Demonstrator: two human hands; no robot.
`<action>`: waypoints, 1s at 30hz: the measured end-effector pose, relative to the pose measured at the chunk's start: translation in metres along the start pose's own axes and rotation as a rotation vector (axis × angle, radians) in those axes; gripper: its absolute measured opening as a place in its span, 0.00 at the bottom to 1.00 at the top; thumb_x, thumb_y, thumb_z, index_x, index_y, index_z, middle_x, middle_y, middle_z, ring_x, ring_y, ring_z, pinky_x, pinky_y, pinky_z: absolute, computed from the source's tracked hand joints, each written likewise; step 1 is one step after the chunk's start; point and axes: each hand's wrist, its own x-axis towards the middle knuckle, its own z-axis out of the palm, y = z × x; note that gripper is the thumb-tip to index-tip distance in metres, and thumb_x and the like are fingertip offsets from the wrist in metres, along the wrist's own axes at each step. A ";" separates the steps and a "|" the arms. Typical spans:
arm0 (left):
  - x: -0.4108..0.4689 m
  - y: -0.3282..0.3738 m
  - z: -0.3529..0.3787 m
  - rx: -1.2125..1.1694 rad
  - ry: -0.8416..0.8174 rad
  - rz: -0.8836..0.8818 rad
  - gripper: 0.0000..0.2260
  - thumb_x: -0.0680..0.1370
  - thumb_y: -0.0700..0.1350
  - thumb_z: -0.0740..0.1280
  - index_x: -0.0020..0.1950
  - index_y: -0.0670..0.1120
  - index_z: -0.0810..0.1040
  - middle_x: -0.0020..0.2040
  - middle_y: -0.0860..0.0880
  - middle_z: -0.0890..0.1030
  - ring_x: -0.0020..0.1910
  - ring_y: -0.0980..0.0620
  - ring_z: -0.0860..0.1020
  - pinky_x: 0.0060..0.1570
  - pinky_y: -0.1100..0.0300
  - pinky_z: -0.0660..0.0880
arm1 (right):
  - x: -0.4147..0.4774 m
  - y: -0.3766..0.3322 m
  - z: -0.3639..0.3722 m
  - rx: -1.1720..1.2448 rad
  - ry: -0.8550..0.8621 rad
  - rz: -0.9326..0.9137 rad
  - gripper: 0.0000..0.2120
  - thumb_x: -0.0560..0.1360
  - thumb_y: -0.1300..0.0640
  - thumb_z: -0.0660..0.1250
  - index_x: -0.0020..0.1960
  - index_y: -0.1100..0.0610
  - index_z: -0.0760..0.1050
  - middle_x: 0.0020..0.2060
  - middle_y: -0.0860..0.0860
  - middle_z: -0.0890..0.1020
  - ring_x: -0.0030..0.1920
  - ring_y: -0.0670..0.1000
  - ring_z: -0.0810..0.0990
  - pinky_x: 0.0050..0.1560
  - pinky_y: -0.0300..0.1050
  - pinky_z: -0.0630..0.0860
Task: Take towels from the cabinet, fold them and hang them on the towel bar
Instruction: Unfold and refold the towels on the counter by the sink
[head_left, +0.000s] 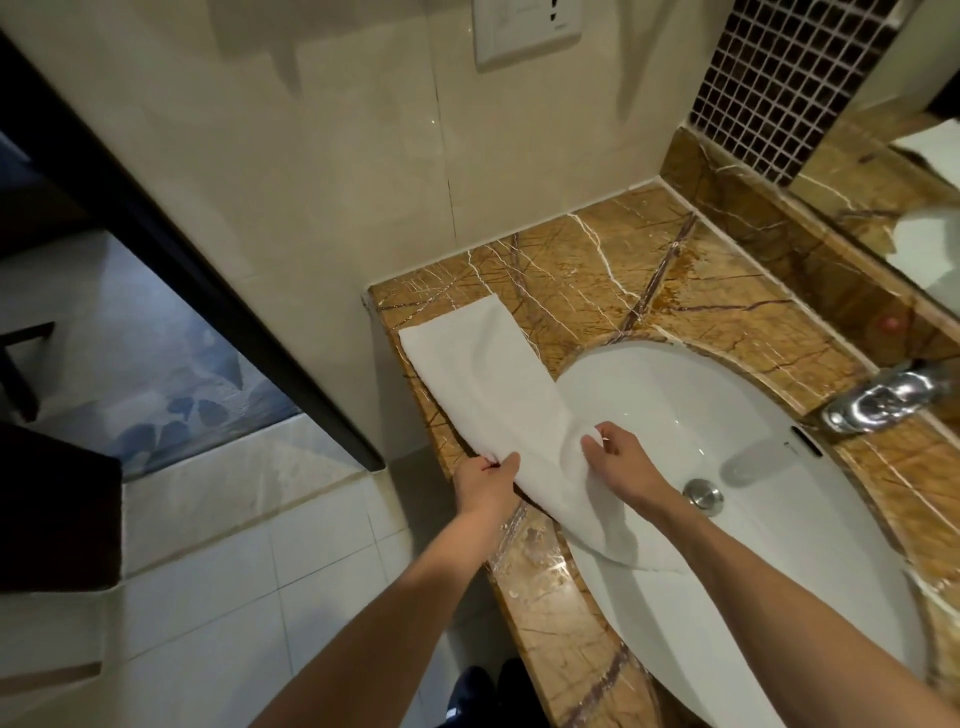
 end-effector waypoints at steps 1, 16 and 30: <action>-0.001 0.000 -0.001 -0.013 -0.009 0.007 0.04 0.76 0.42 0.69 0.46 0.42 0.77 0.46 0.46 0.80 0.44 0.50 0.78 0.42 0.61 0.74 | 0.000 -0.003 0.000 -0.027 -0.002 -0.012 0.09 0.81 0.55 0.59 0.42 0.55 0.70 0.35 0.49 0.74 0.34 0.46 0.71 0.34 0.39 0.66; 0.001 -0.019 -0.032 0.191 -0.462 0.140 0.18 0.72 0.46 0.74 0.61 0.48 0.78 0.57 0.52 0.82 0.57 0.54 0.79 0.62 0.54 0.75 | 0.013 -0.025 -0.005 -0.026 0.022 0.129 0.15 0.81 0.52 0.59 0.47 0.64 0.74 0.43 0.61 0.79 0.40 0.56 0.77 0.43 0.47 0.72; -0.020 -0.016 -0.030 -0.106 -0.372 0.018 0.15 0.80 0.45 0.64 0.66 0.46 0.72 0.60 0.44 0.80 0.55 0.43 0.80 0.43 0.51 0.82 | -0.011 -0.023 -0.012 0.144 -0.070 0.185 0.09 0.79 0.58 0.56 0.44 0.59 0.72 0.41 0.57 0.74 0.42 0.53 0.72 0.46 0.47 0.72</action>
